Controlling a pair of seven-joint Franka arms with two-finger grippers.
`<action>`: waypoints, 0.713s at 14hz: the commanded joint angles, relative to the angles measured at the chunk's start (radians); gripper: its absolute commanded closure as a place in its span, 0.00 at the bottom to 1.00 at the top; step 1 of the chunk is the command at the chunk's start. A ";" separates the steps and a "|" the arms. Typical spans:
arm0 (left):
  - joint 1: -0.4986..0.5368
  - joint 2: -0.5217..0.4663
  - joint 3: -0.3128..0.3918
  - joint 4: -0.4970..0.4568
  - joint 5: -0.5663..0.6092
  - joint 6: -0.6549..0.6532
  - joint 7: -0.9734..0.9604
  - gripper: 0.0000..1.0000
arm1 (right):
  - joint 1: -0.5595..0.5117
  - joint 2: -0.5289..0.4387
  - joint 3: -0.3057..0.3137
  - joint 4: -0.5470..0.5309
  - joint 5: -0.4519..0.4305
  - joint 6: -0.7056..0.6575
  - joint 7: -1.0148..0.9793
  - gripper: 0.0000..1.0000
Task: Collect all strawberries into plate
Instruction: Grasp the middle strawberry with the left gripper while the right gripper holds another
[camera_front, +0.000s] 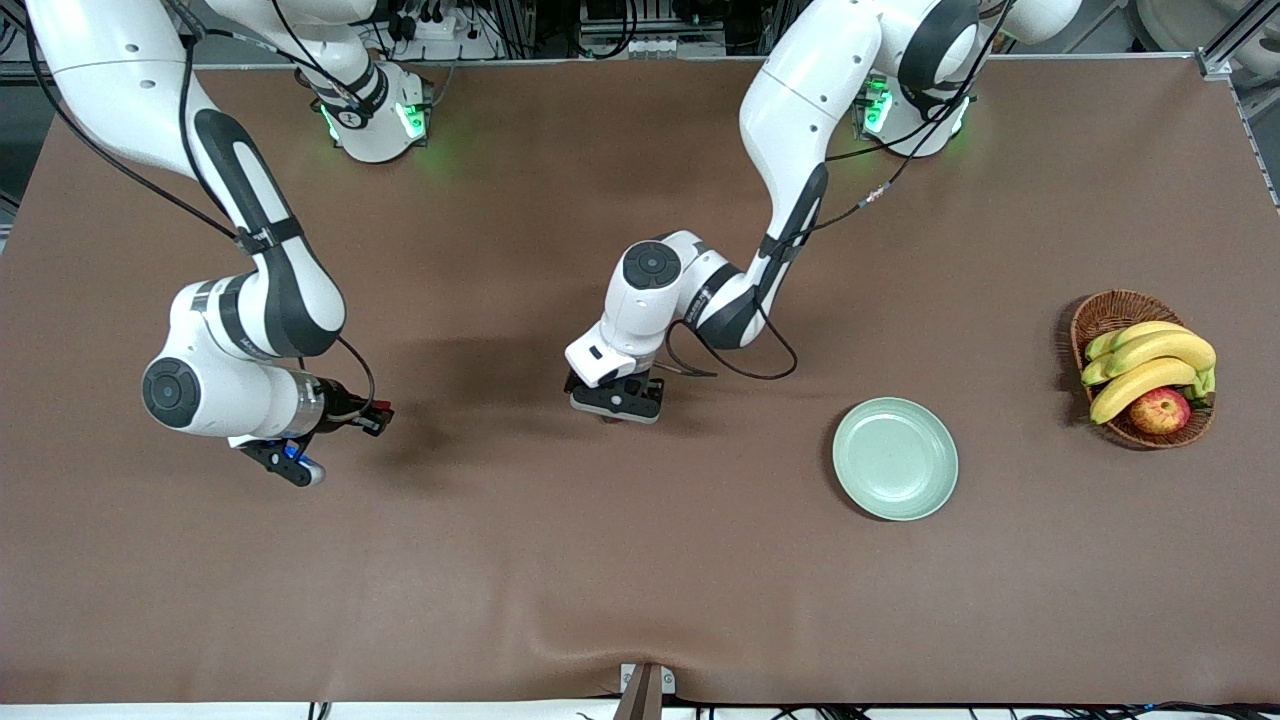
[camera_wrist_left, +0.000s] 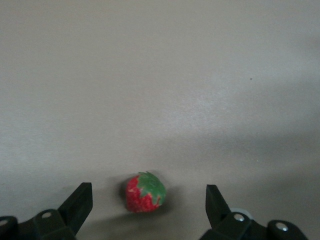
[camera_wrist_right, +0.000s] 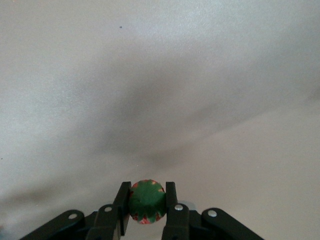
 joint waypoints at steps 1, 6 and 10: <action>-0.019 0.040 0.026 0.037 -0.005 0.034 -0.019 0.00 | 0.011 0.000 -0.003 0.008 0.015 -0.005 0.043 1.00; -0.019 0.047 0.028 0.037 -0.005 0.037 -0.036 0.37 | 0.052 0.007 0.000 0.019 0.038 0.014 0.113 1.00; -0.020 0.047 0.028 0.036 -0.005 0.039 -0.074 0.80 | 0.074 0.010 -0.002 0.031 0.096 0.021 0.135 1.00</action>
